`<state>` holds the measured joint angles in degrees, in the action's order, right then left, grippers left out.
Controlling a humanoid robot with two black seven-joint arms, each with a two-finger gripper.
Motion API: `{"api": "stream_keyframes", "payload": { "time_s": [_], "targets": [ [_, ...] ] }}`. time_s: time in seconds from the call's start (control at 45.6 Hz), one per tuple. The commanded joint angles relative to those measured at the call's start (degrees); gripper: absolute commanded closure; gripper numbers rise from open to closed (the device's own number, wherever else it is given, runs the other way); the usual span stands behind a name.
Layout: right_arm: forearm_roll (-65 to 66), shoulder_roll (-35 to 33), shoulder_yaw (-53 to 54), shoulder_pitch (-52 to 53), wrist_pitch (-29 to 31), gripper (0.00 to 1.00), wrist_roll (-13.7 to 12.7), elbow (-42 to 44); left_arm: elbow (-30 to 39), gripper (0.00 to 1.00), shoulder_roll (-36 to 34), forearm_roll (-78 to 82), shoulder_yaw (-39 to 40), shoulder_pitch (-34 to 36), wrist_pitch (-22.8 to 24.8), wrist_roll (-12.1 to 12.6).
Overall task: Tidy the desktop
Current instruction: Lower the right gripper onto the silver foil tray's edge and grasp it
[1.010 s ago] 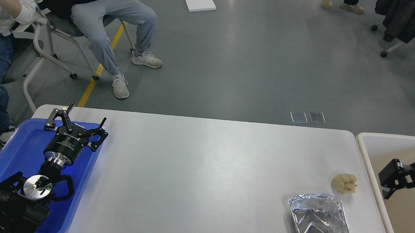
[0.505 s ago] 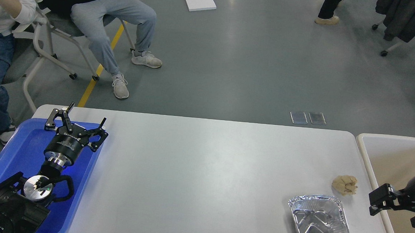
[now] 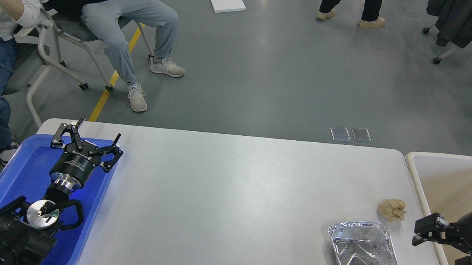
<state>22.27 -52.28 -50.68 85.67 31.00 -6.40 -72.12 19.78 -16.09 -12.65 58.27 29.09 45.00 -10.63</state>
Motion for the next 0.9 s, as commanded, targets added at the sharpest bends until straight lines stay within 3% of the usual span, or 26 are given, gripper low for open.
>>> {"api": "stream_keyframes", "payload": {
  "time_s": [0.0,0.176,0.549,0.878],
  "targets": [
    [2.4,3.0,1.0,0.0,0.9,0.00,-0.2,-0.3,0.1,0.00,0.0,0.0,0.0,0.0,0.0,0.0],
    [19.6,6.4,1.1,-1.0,0.5,0.00,-0.2,-0.2,0.1,0.00,0.0,0.0,0.0,0.0,0.0,0.0],
    [18.8,10.3,3.6,-6.3,-7.3,0.00,-0.2,0.1,0.1,0.00,0.0,0.0,0.0,0.0,0.0,0.0],
    [17.6,11.6,4.3,-7.4,-7.2,0.00,-0.1,-1.8,0.1,0.00,0.0,0.0,0.0,0.0,0.0,0.0]
  ]
}}
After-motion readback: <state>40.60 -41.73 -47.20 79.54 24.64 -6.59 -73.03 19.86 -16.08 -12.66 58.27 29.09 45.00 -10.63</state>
